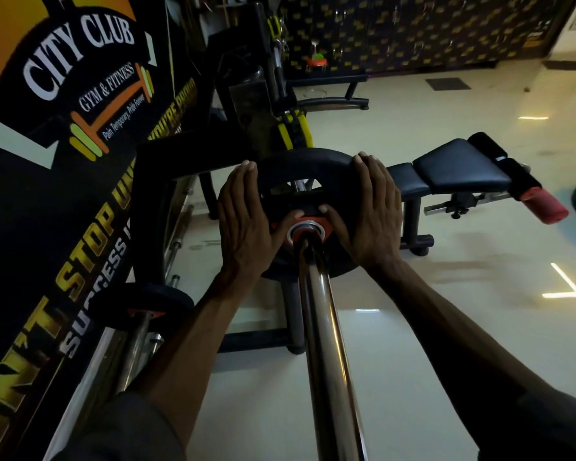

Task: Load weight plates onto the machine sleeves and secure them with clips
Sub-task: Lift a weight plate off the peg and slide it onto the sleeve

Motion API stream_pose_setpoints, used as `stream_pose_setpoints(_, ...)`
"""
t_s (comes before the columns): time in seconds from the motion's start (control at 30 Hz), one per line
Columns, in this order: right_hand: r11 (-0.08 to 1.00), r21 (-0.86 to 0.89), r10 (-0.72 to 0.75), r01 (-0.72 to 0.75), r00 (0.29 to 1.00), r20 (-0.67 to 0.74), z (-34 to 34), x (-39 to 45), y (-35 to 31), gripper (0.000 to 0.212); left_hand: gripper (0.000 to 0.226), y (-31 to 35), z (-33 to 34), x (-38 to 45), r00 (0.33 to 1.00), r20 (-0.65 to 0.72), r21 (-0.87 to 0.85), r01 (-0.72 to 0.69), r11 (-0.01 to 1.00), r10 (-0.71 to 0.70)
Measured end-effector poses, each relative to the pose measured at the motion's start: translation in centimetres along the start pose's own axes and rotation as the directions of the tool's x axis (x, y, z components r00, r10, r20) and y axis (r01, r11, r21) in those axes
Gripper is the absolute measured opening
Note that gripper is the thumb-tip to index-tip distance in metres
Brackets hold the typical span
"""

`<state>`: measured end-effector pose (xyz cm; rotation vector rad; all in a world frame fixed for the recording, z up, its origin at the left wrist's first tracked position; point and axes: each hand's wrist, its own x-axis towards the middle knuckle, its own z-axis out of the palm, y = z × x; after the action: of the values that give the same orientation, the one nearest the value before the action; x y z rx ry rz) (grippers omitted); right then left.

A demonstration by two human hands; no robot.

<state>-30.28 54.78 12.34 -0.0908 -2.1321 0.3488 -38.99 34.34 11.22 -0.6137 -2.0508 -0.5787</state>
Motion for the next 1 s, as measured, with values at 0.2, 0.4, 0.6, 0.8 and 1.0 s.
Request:
stream_pose_setpoints(0.2, 0.985, 0.150, 0.071, -0.090, 0.990, 0.123, -2.8, -0.8, -1.2, 0.082, 0.092, 0.8, -3.7, 0.2, 0.972, 0.227, -0.311, 0.139, 0.940, -0.068)
stream_pose_setpoints(0.4, 0.943, 0.216, 0.201, -0.253, 0.951, 0.236, -7.5, -9.4, -4.1, 0.071, 0.078, 1.7, -11.6, -7.0, 0.910, 0.367, -0.341, 0.326, 0.881, -0.194)
stream_pose_setpoints(0.6, 0.915, 0.191, 0.219, -0.354, 0.837, 0.501, -10.2, -20.1, -8.0, 0.082, 0.068, 0.7, -18.2, -16.0, 0.808, 0.530, -0.273, 0.449, 0.851, -0.257)
stream_pose_setpoints(0.8, 0.886, 0.159, 0.281, -0.436, 0.777, 0.564, -8.5, -25.6, -15.4, 0.067, 0.065, -4.7, -23.5, -21.6, 0.770, 0.564, -0.196, 0.474, 0.859, -0.297)
stream_pose_setpoints(1.0, 0.905, 0.201, 0.181, -0.375, 0.766, 0.616, -4.3, -26.7, -25.7, 0.065, 0.074, -13.2, -29.3, -24.7, 0.710, 0.618, -0.174, 0.543, 0.822, -0.338)
